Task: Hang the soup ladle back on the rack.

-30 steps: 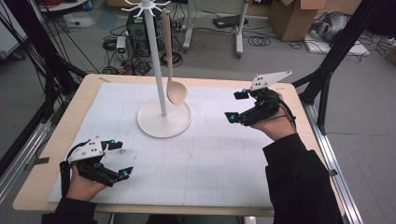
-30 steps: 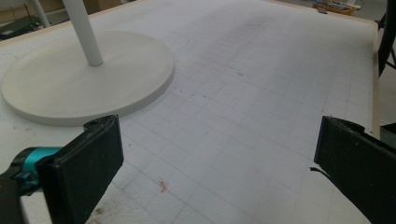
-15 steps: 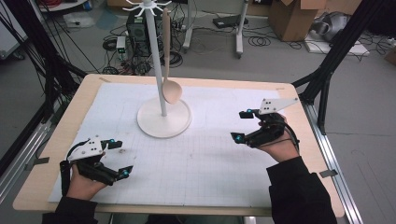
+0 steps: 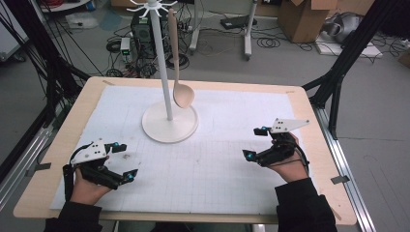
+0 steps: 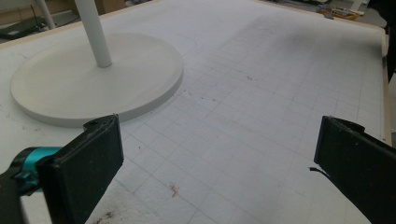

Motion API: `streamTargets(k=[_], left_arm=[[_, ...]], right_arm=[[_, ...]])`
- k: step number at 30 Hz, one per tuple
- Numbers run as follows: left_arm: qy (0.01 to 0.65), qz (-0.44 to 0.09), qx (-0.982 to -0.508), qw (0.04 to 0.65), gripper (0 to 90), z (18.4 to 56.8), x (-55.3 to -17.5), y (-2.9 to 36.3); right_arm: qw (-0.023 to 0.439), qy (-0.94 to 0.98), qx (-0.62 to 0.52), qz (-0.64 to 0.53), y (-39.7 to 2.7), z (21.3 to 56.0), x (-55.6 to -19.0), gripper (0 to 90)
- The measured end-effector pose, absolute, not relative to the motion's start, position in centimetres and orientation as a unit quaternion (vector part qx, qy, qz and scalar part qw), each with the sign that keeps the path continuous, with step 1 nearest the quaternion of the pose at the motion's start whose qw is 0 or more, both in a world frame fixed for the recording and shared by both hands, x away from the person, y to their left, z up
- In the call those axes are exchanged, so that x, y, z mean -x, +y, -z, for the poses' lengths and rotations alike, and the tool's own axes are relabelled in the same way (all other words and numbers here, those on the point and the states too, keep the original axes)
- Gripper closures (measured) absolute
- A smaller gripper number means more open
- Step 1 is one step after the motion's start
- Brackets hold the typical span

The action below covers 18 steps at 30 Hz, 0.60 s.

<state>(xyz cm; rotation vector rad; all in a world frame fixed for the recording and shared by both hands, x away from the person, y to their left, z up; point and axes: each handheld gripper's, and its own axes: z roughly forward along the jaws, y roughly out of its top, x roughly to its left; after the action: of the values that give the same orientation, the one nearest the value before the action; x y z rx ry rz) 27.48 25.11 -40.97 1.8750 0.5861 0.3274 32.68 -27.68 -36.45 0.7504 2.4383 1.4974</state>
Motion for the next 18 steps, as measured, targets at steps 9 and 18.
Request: streamTargets(k=[9,18], left_arm=[[0.250,-0.139,-0.783,0.553,1.6,41.0,-27.7,25.2],[0.248,-0.136,-0.782,0.555,1.7,41.1,-27.6,25.3]], right_arm=[[0.089,0.806,-0.274,-0.518,-28.6,39.1,-31.4,1.0],[0.093,0.799,-0.288,-0.520,-28.9,40.1,-31.0,1.0]])
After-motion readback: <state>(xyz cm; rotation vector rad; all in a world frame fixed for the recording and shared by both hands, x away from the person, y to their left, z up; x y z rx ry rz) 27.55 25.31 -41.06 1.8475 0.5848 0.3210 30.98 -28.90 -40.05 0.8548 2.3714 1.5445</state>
